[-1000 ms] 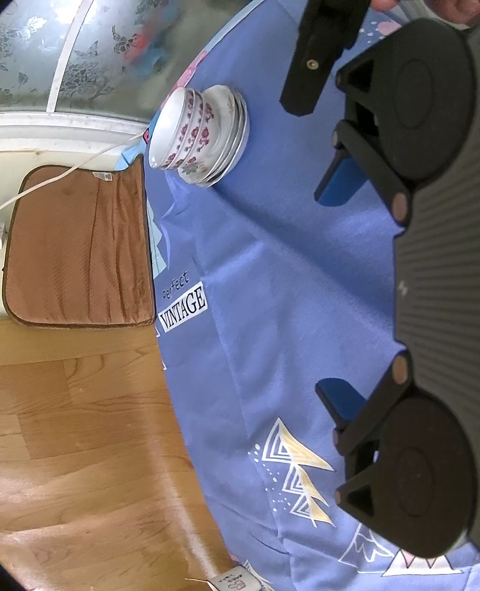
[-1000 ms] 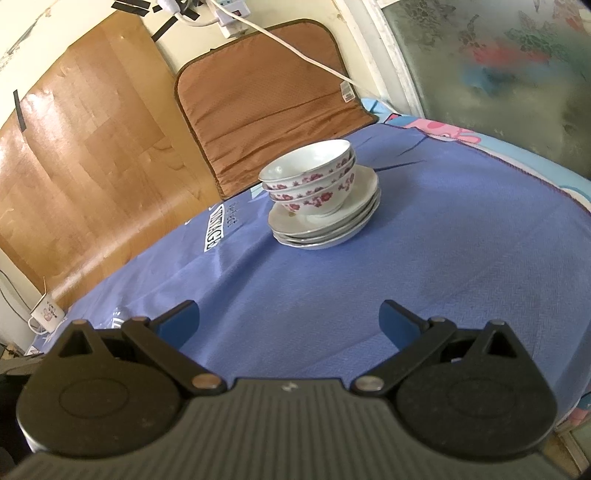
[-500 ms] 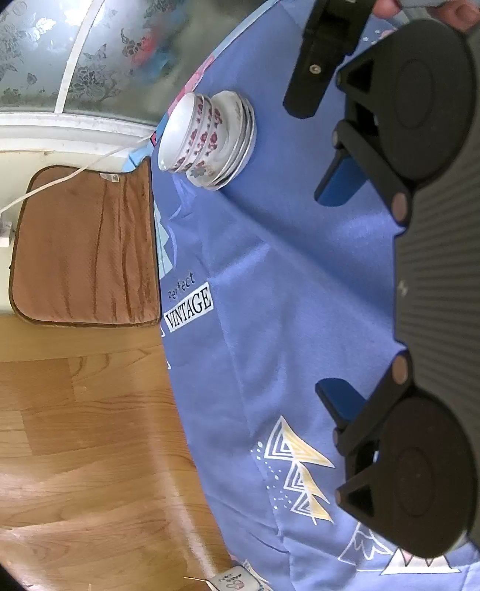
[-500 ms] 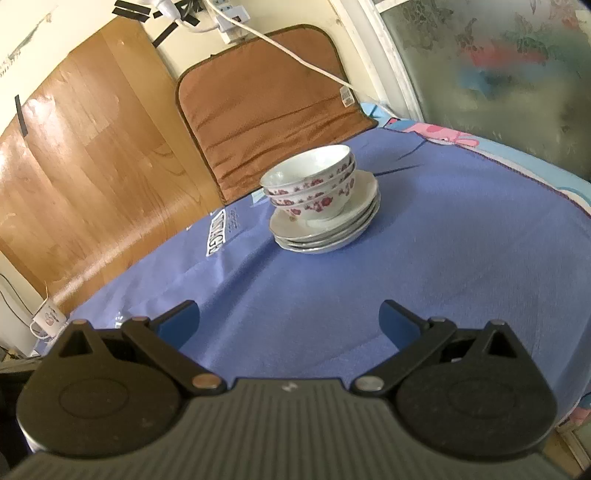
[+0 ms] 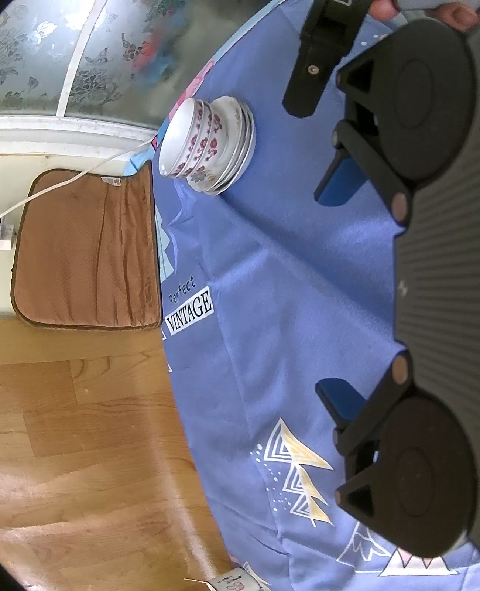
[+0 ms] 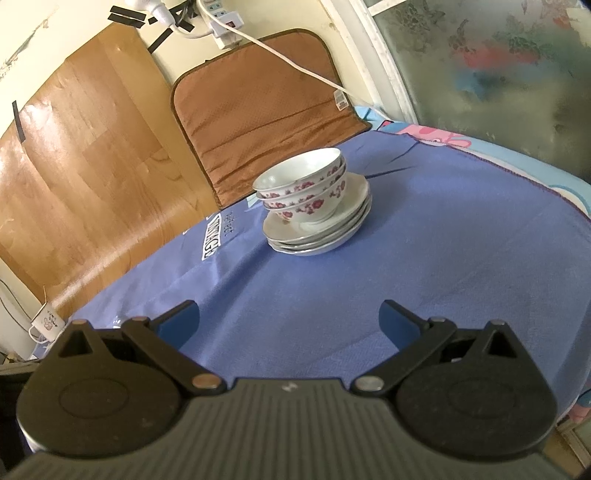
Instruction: Organize plates and bowls
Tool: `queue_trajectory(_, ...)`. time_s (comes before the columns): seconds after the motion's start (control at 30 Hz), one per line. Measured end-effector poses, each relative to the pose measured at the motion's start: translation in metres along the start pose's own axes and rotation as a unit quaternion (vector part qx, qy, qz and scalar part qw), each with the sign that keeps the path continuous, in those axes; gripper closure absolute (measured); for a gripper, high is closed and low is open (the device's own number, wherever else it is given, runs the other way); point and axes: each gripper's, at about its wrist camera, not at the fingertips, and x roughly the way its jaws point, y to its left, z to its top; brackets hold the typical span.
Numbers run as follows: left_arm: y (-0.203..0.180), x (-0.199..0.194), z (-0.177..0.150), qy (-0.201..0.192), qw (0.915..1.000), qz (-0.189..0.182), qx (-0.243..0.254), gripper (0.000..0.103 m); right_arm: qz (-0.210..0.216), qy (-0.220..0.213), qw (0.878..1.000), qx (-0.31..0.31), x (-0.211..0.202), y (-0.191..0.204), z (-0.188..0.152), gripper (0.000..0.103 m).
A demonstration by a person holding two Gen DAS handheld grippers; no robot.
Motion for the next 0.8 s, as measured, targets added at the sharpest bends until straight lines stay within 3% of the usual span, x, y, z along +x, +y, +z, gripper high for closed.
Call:
queue_trajectory(0.6, 0.011, -0.009, -0.003, -0.046, 0.9986, 0.014, -0.022, 0.0, -0.01, -0.016, 1.0, -0.005, -0.007, 0.005, -0.004, 0.0)
queue_trajectory(0.8, 0.013, -0.008, -0.002, -0.032, 0.9991, 0.004, -0.029, 0.0, -0.014, -0.02, 1.0, -0.012, -0.01, 0.009, -0.005, 0.0)
